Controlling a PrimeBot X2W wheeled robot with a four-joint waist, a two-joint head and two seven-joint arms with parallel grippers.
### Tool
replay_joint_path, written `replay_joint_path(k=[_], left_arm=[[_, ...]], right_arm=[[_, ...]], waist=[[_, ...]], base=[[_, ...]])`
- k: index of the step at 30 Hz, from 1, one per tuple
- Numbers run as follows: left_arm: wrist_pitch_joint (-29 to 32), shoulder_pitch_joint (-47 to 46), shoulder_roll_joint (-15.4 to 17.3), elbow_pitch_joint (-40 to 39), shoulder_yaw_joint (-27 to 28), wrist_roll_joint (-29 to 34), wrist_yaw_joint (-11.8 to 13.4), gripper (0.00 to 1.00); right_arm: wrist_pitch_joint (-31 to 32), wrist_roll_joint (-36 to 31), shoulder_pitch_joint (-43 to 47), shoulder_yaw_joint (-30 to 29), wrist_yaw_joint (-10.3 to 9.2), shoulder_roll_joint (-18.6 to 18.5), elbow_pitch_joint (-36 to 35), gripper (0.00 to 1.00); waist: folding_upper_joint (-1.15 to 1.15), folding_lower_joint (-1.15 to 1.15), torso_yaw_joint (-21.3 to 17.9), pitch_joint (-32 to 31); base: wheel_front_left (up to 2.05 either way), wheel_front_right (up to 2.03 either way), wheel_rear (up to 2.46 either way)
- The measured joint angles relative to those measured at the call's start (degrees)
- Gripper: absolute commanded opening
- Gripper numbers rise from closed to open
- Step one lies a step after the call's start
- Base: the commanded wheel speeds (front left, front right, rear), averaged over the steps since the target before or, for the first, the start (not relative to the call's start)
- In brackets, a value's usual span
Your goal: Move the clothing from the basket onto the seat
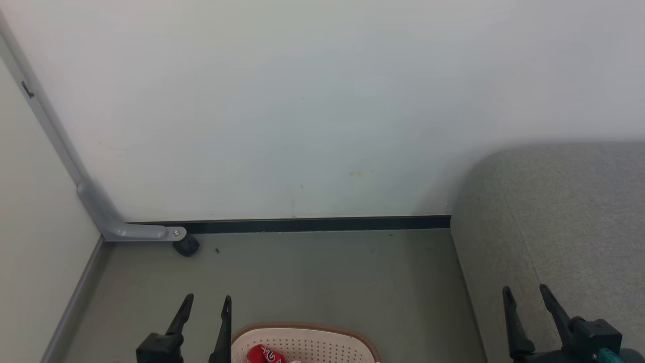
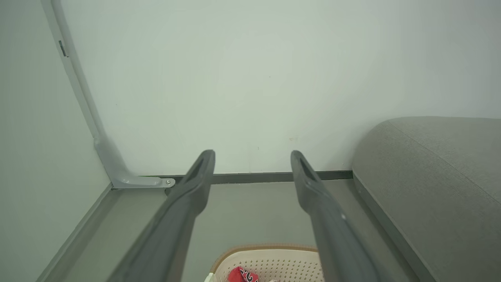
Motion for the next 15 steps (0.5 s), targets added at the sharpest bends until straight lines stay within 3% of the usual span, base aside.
replay_joint_path(k=[15], left_arm=[[-0.29,-0.27,-0.68,2.2,1.21,1.04,-0.01,1.0]], right_arm=[[-0.36,-0.99,-0.81,-0.54,-0.47,-0.08,-0.26,1.0]], waist=[[0.0,0.0,0.12,0.22]], base=[[0.0,0.0,0.0]])
